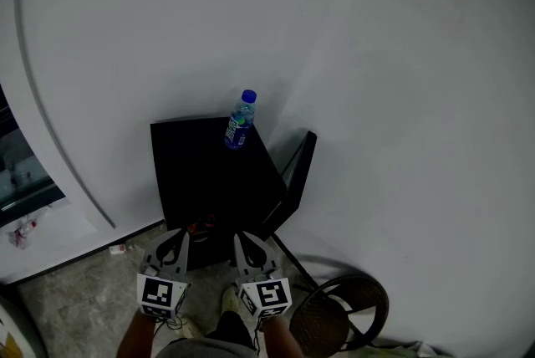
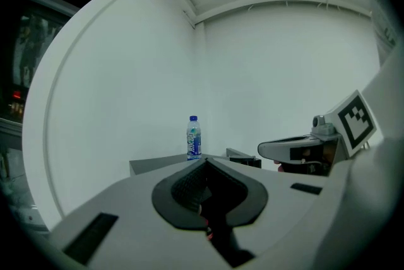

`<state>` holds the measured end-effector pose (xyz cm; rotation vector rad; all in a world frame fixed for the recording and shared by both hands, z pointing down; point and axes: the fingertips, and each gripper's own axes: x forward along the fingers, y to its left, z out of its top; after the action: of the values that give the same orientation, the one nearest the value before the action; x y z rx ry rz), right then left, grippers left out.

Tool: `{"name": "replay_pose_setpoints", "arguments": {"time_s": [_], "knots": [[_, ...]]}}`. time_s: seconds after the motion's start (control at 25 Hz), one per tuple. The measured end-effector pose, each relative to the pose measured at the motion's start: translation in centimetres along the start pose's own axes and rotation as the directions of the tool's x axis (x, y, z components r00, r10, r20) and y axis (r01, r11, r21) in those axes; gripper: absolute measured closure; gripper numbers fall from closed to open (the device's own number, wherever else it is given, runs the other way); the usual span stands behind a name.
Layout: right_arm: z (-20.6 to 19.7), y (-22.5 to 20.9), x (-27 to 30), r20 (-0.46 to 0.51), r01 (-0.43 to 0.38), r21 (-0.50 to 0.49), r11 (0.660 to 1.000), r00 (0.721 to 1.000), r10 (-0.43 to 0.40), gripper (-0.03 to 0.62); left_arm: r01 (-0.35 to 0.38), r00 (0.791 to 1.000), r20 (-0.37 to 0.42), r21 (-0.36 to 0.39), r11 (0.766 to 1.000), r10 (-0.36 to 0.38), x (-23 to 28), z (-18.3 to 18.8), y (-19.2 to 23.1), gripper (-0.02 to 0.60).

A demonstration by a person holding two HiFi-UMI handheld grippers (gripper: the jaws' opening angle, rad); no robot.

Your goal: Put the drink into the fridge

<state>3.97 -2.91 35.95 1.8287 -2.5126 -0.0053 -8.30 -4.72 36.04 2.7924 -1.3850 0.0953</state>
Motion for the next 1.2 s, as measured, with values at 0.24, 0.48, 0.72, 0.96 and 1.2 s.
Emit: {"name": "replay_pose_setpoints", "arguments": {"time_s": [0.24,0.48,0.72,0.96,1.2], "knots": [[0.6,-2.9,3.9,0.026,-0.006,0.01,1.0,1.0,0.006,0.565,-0.019,1.0,0.0,0.001,1.0,0.019,3.4,0.5,1.4,0.578],[1.8,-6.7,9.6,0.04,-0.043,0.008,0.999,0.998,0.042,0.565,-0.064,0.998,0.019,-0.002,0.998,0.064,8.5,2.3,4.0,0.578],[3.3,-10.6,14.8,0.052,-0.072,0.011,0.997,0.996,0.072,0.565,-0.114,0.993,0.023,-0.007,0.993,0.114,13.1,4.0,6.2,0.578],[3.7,-14.0,19.2,0.035,-0.097,0.004,0.995,0.995,0.097,0.565,-0.172,0.985,0.022,-0.015,0.985,0.172,16.6,5.2,7.9,0.578],[3.0,-16.6,22.8,-0.011,-0.111,0.016,0.994,0.994,0.111,0.563,-0.214,0.976,0.025,-0.006,0.977,0.214,19.2,5.4,8.8,0.578]]}}
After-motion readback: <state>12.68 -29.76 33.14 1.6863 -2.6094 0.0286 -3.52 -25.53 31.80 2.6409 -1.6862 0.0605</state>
